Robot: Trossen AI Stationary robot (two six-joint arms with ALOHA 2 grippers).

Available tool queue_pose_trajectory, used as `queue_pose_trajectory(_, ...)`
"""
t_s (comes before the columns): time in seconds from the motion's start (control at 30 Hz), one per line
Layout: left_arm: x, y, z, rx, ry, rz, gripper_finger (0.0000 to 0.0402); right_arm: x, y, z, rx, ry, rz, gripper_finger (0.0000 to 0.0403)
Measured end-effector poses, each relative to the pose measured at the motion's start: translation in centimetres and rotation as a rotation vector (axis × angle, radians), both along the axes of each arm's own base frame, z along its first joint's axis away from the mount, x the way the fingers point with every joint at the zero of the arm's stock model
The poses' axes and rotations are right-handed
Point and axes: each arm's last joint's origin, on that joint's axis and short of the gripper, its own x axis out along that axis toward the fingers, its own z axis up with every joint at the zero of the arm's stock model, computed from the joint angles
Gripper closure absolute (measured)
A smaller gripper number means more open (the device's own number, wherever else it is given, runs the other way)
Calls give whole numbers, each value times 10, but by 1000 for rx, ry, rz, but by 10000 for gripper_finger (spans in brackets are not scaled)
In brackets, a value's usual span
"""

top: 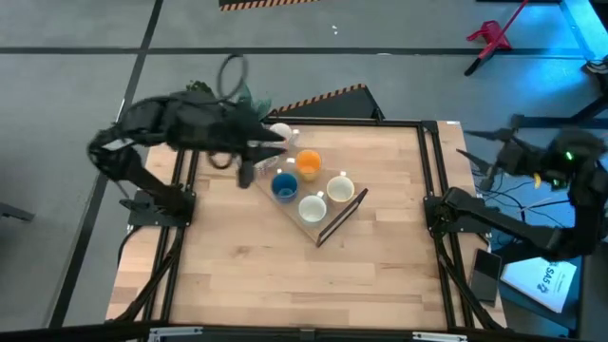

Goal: Place coffee mugs
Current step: Return to Home Position

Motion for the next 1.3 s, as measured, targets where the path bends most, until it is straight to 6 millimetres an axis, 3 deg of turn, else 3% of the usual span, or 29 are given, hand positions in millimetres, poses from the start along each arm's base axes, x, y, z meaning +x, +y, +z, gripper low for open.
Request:
queue_pose_trajectory(0.07,-21,0,0,-15,-34,-3,280,-13,9,-19,13,-34,-59,207)
queue_pose_trajectory(0.17,-45,-5,-18,-54,-47,-21,280,-27,18,-45,53,-122,-71,207)
queue_pose_trajectory(0.3,-68,-9,-59,-92,-118,0,280,-35,22,-76,172,-210,-6,207)
queue_pose_trajectory(0.47,-98,-12,-125,-168,-232,-22,280,-33,15,-117,315,-231,-29,207)
queue_pose_trajectory(0.6,-124,-12,-179,-249,-348,14,280,-18,3,-139,360,-163,-71,207)
queue_pose_trajectory(0.73,-144,-13,-223,-326,-468,-33,280,14,-11,-151,334,-253,60,207)
queue_pose_trajectory(0.9,-165,-14,-255,-379,-566,-131,280,44,-25,-180,366,-295,136,207)
queue_pose_trajectory(1.03,-172,-16,-285,-372,-539,-158,280,59,-32,-201,367,-303,185,207)
queue_pose_trajectory(1.3,-170,-16,-341,-402,-539,-19,280,79,-43,-249,422,-266,182,207)
